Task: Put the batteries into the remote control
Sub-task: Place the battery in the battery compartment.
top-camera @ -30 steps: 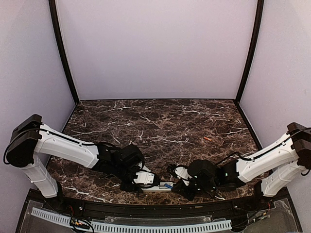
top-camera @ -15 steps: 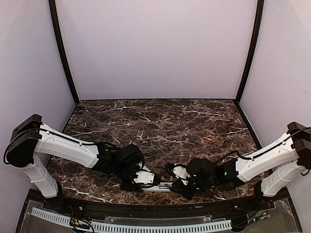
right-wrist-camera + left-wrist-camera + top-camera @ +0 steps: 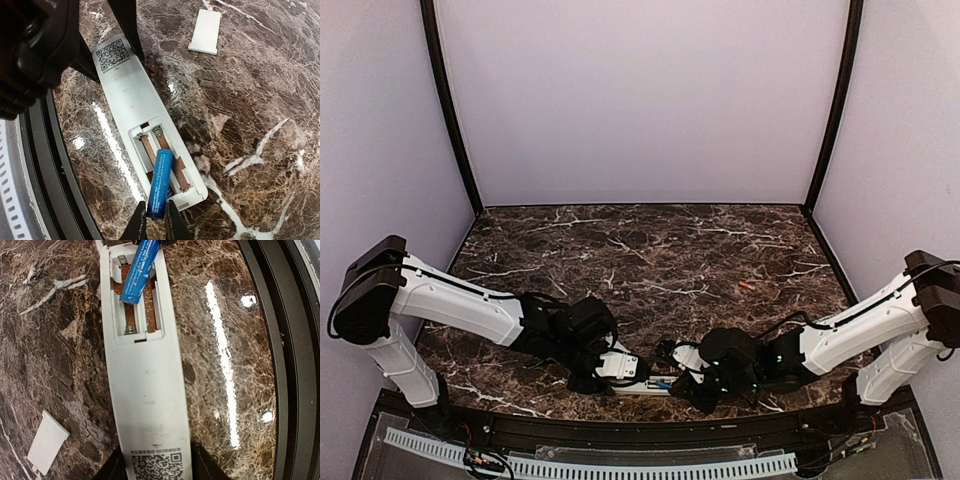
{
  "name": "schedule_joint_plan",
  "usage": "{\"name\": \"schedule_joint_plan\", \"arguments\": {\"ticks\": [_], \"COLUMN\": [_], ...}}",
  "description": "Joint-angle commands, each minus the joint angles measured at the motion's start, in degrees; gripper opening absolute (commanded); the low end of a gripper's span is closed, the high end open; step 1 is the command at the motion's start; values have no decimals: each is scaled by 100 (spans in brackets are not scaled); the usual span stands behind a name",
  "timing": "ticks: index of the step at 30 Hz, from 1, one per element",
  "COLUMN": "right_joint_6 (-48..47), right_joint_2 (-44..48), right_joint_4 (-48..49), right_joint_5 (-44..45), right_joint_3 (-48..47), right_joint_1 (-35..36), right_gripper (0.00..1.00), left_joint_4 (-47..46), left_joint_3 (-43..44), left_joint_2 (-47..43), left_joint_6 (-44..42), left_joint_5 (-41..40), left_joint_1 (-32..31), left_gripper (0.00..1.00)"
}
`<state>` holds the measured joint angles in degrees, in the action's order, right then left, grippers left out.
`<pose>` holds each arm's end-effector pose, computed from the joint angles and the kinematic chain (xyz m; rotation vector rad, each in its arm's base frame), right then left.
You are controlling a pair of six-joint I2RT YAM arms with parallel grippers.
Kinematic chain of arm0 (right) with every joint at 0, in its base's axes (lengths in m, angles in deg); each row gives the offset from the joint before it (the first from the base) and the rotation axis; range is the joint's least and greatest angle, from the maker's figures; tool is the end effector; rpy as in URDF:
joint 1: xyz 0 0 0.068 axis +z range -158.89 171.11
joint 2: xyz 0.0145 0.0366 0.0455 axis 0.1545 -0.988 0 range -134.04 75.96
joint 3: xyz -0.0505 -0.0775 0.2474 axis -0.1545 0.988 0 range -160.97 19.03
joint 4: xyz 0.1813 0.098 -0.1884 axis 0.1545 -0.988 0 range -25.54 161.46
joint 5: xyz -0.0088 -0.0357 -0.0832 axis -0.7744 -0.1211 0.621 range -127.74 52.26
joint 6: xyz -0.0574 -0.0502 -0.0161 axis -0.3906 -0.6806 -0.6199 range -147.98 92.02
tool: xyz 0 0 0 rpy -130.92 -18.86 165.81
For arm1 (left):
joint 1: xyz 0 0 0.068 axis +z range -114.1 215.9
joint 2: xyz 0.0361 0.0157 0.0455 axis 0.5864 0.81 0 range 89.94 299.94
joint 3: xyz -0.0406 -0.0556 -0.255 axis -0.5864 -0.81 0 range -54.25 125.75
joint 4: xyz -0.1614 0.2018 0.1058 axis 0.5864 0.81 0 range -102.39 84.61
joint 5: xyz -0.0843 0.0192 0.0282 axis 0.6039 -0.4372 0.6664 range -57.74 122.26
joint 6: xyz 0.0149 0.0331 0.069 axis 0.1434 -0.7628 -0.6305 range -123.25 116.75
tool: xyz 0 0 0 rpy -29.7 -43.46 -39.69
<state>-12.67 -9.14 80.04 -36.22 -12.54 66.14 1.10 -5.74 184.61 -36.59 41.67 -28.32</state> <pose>0.0799 0.2921 0.0917 -1.2218 2.1558 0.7057 0.1369 -0.3086 0.0982 2.0292 1.6991 -0.4008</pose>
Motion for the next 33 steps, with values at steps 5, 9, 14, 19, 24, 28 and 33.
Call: {"name": "schedule_joint_plan", "arguments": {"ticks": [5, 9, 14, 19, 24, 28, 33], "right_joint_6": [-28, -10, -6, 67, 161, 192, 250], "right_joint_2": [-10, -95, -244, -281, -162, 98, 2], "right_joint_4": [-81, -52, -104, -229, -550, -896, -1498], "right_joint_5": [36, 79, 90, 75, 18, -121, -622], "right_joint_3": [-105, -141, -289, -393, -393, -446, -751], "right_joint_1": [40, 39, 31, -27, -68, -128, -319], "right_gripper": [8, 6, 4, 2, 0, 0, 0], "left_joint_4": [240, 250, 253, 267, 263, 254, 249], "left_joint_3": [35, 36, 43, 36, 23, 18, 18], "left_joint_2": [93, 91, 92, 87, 66, 61, 60], "left_joint_6": [-62, -58, -79, -96, -100, -108, -96], "left_joint_5": [-10, -9, -1, -1, 9, 8, 8], "left_joint_1": [23, 20, 24, 24, 24, 24, 20], "left_gripper": [41, 41, 41, 41, 41, 40, 40]}}
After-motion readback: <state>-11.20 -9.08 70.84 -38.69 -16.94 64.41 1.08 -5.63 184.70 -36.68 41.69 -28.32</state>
